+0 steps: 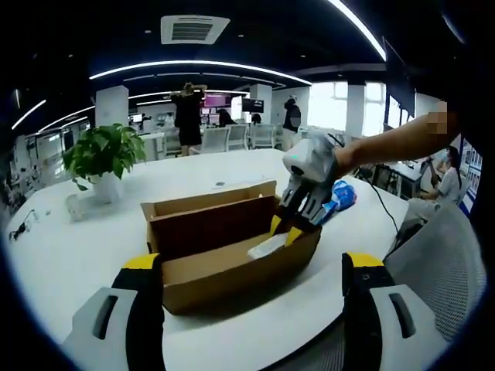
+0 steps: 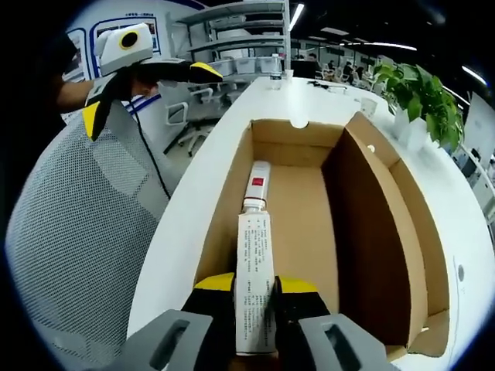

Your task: Operate the shoe box by opening the lid, removing the specified soft item, and placing it in the target area until the item is outside and the box remains undamaged.

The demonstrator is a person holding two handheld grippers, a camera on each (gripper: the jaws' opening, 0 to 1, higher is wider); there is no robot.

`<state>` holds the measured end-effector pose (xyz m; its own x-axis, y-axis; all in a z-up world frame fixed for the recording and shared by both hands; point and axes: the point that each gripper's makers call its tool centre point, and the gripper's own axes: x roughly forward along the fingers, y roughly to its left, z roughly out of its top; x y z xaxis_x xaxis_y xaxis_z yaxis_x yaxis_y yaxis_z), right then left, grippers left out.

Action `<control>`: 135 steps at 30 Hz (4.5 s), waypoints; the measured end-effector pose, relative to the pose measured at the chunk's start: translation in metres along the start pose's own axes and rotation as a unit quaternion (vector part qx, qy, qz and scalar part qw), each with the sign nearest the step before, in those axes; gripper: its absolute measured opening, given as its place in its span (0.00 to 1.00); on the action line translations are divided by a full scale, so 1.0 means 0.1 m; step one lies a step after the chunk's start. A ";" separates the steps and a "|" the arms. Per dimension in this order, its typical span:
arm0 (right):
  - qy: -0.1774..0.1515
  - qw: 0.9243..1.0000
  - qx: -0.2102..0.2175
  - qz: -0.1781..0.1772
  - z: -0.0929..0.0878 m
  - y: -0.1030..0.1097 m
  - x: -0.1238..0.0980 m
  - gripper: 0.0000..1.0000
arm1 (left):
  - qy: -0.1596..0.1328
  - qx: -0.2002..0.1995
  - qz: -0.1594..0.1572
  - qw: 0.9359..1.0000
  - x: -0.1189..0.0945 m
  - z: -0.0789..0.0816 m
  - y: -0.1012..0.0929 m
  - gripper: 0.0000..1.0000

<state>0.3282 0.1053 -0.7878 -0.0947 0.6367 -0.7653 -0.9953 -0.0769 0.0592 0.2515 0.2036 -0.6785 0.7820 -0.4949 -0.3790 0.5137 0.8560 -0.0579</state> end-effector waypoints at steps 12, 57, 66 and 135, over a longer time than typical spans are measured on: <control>-0.031 0.999 -0.002 -0.027 0.26 -0.14 -0.35 0.14 | 0.005 0.006 0.000 1.000 0.01 -0.01 -0.01 1.00; -0.045 0.990 -0.068 -0.115 0.41 -0.47 -2.24 0.14 | 0.027 0.018 -0.010 0.999 0.03 -0.09 -0.07 1.00; -0.025 0.988 -0.053 -0.141 0.12 -0.60 -2.48 0.14 | 0.028 0.017 -0.006 0.999 0.02 -0.09 -0.05 1.00; 0.226 0.957 0.060 -0.172 -2.67 -1.29 -2.41 0.15 | 0.054 0.016 0.016 0.998 0.04 -0.19 0.04 0.99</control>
<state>0.4852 -0.2433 -0.7825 0.2311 0.2086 -0.9503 -0.9635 0.1844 -0.1938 0.2495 0.2081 -0.6977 0.7566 -0.4467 -0.4775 0.5010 0.8653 -0.0158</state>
